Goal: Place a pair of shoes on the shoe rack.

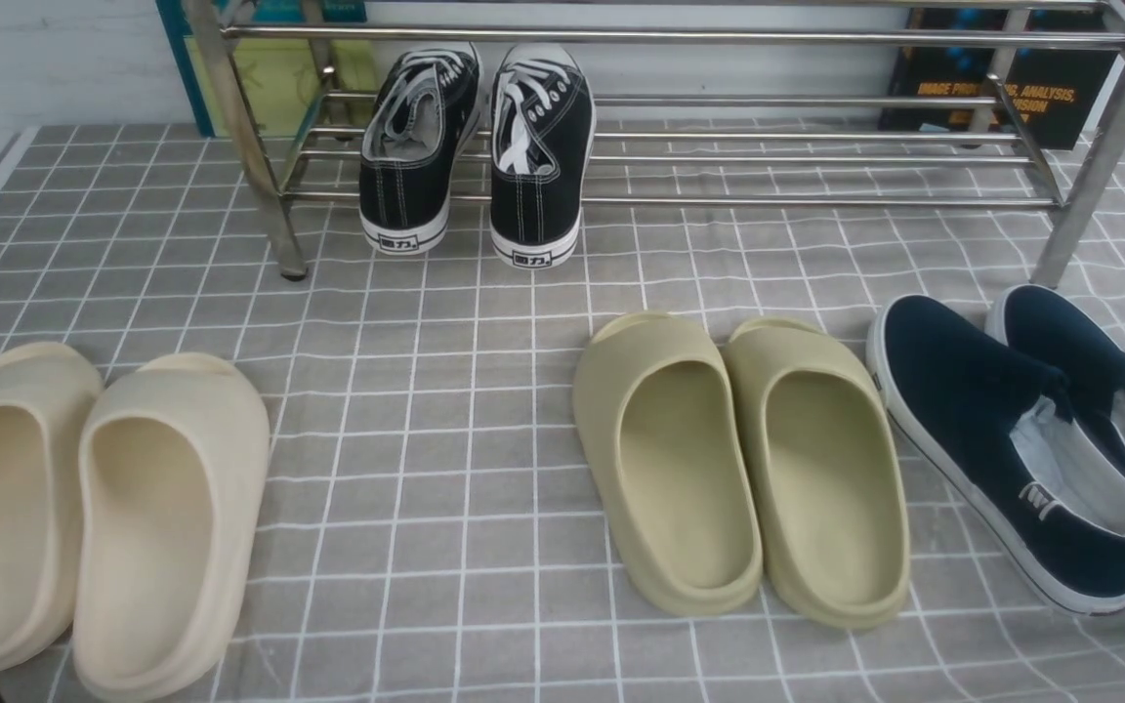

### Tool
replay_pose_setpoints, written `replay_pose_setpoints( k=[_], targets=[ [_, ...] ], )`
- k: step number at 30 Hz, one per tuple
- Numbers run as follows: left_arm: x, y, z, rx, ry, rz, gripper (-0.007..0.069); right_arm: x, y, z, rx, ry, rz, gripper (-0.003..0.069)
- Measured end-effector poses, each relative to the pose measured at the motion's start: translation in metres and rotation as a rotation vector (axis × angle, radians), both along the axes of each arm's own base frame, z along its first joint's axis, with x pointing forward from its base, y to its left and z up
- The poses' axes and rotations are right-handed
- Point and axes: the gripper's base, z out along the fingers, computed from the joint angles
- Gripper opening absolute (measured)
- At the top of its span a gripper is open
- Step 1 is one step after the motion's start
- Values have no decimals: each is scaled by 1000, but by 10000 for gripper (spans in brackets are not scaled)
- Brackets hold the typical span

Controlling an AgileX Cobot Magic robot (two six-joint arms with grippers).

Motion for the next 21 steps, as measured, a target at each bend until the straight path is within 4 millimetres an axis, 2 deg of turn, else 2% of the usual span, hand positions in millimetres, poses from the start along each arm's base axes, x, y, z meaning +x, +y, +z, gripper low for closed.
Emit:
replay_pose_setpoints(
  k=[21],
  targets=[
    [0,0,0,0,0,0,-1,0,0,0,0,0,0,239]
  ],
)
